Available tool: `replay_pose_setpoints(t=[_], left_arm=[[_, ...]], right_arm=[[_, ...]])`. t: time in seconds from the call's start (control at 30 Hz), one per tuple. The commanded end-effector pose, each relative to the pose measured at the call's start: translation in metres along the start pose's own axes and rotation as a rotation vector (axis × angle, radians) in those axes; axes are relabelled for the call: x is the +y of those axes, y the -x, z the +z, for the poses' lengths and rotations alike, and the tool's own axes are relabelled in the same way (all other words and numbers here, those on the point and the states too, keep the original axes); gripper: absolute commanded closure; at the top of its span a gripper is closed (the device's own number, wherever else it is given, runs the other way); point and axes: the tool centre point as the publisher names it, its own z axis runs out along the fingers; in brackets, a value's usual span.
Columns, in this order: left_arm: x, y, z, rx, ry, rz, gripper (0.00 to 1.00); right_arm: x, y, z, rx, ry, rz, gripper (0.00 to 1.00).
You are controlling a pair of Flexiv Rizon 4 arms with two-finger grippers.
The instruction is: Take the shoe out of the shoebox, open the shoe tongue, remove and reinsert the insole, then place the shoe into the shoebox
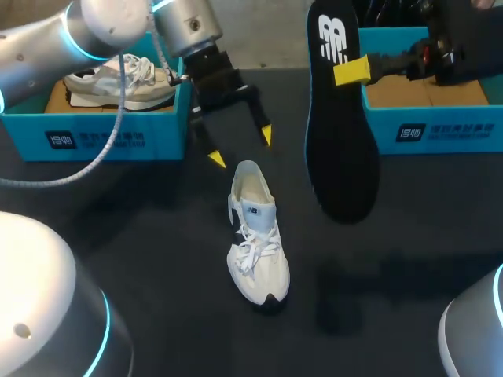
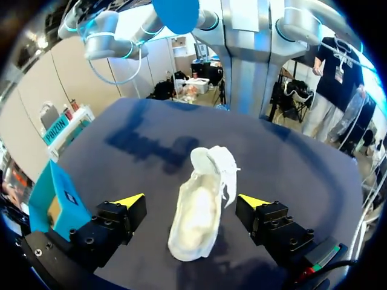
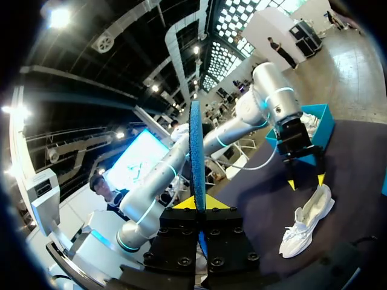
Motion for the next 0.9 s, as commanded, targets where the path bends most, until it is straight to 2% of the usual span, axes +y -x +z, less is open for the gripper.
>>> replay_pose_setpoints(t=[0.03, 0.37, 0.67, 0.9], left_arm=[[-0.006, -0.009, -0.006, -0.257, 0.02, 0.059, 0.0], [-0.031, 0.001, -0.038, -0.421, 0.057, 0.228, 0.0], [-0.06, -0.001, -0.066, -0.597, 0.056, 0.37, 0.0], [-0.081, -0.004, -0.083, -0.692, 0.039, 0.483, 0.0]], right_arm=[[0.011, 0.013, 0.001, 0.011, -0.014, 0.01, 1.0], [0.039, 0.041, -0.015, 0.035, -0.034, 0.101, 1.0], [0.064, 0.058, -0.033, 0.046, -0.057, 0.252, 1.0], [0.073, 0.07, -0.043, 0.07, -0.069, 0.36, 1.0]])
